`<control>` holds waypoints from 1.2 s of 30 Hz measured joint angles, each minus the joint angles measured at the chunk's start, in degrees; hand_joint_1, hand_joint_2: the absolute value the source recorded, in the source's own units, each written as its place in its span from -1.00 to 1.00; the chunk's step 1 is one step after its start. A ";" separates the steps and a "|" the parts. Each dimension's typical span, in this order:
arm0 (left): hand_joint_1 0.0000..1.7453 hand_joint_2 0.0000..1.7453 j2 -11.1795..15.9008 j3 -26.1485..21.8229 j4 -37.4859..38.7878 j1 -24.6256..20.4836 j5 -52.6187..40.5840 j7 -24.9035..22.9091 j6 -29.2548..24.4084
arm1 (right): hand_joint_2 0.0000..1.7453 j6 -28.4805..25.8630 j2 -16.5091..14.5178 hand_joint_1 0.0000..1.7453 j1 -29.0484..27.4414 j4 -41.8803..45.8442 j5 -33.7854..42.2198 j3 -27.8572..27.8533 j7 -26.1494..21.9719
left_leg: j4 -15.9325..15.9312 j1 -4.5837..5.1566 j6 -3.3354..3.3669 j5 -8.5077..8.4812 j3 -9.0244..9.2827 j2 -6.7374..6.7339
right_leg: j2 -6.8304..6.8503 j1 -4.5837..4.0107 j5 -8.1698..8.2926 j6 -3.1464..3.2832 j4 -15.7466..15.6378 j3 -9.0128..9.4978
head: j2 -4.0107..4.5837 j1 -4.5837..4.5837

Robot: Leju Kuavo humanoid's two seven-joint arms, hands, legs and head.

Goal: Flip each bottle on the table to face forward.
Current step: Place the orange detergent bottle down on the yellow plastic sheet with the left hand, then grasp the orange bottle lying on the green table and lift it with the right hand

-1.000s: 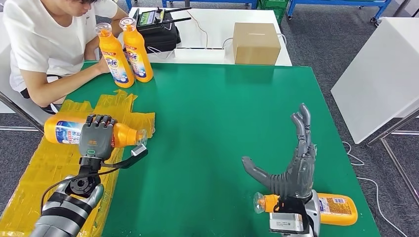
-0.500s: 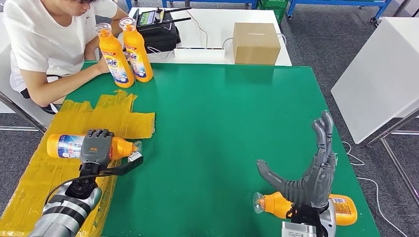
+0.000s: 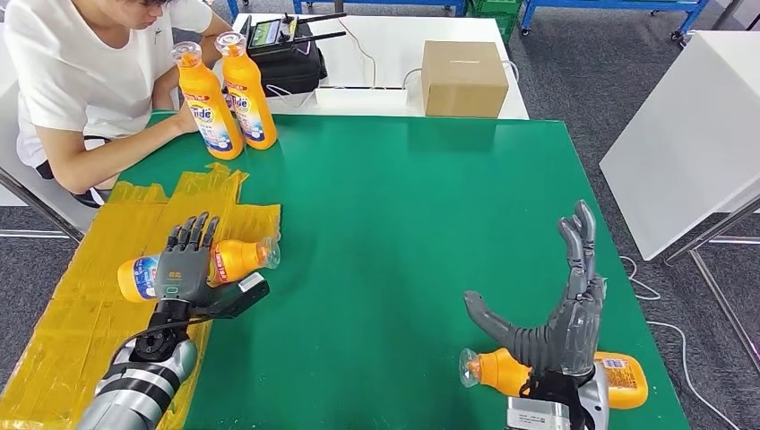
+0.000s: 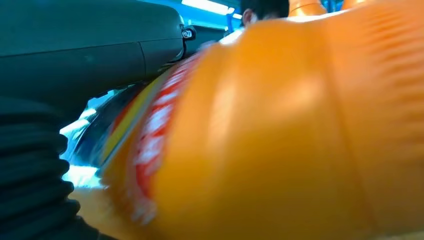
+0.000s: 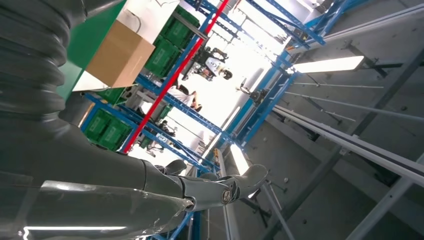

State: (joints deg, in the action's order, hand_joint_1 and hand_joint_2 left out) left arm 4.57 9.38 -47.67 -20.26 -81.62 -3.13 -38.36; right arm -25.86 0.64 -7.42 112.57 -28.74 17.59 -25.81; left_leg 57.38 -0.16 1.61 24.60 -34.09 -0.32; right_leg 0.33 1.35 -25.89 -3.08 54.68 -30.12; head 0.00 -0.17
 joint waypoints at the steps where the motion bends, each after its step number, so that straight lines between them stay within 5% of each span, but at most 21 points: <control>1: -1.00 -1.00 -0.29 -0.37 0.00 0.14 0.29 0.28 -0.21 | 1.00 0.01 0.01 -1.00 0.00 -0.08 -0.04 0.00 0.02 | 0.00 0.00 0.00 0.00 0.00 0.01 | 0.01 0.00 0.00 0.00 0.00 0.00 | 0.00 0.00; 7: -1.00 -1.00 -1.33 -1.88 -0.21 0.62 1.48 1.66 -1.07 | 1.00 0.15 0.01 -1.00 0.04 -0.50 -0.04 0.00 0.10 | -0.01 -0.02 0.00 0.00 0.00 0.06 | 0.03 -0.01 -0.01 0.00 0.01 0.01 | 0.00 0.00; 17: -1.00 -1.00 -3.99 -4.71 -4.54 2.99 14.36 11.65 -1.61 | 1.00 1.04 0.04 -1.00 0.28 -2.13 -1.07 0.03 1.35 | 0.00 0.00 0.00 0.00 -0.01 0.08 | 0.04 0.00 -0.01 0.00 0.00 0.03 | 0.00 0.00; 32: -1.00 -1.00 -5.35 -4.63 -10.70 5.14 18.68 12.98 -1.18 | 1.00 2.04 0.33 -1.00 0.59 -3.70 -2.81 0.07 2.53 | 0.00 -0.01 0.00 0.00 -0.01 0.09 | 0.04 -0.01 -0.01 0.00 0.00 0.02 | 0.00 0.00; 36: -1.00 -1.00 -5.81 -4.68 -12.96 6.07 20.99 16.88 -1.56 | 1.00 2.04 0.42 -1.00 0.56 -3.74 -3.15 0.07 2.66 | 0.00 0.00 0.00 0.00 -0.01 0.09 | 0.04 0.00 -0.01 0.00 0.00 0.03 | 0.00 0.00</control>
State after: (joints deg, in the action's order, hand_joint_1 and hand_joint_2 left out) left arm -1.23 4.69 -60.63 -14.19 -60.63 13.75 -39.92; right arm -23.82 1.06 -6.86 108.83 -31.88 17.66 -23.16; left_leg 57.38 -0.17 1.61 24.60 -34.10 -0.23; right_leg 0.37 1.35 -25.90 -3.07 54.68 -30.09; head 0.00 -0.17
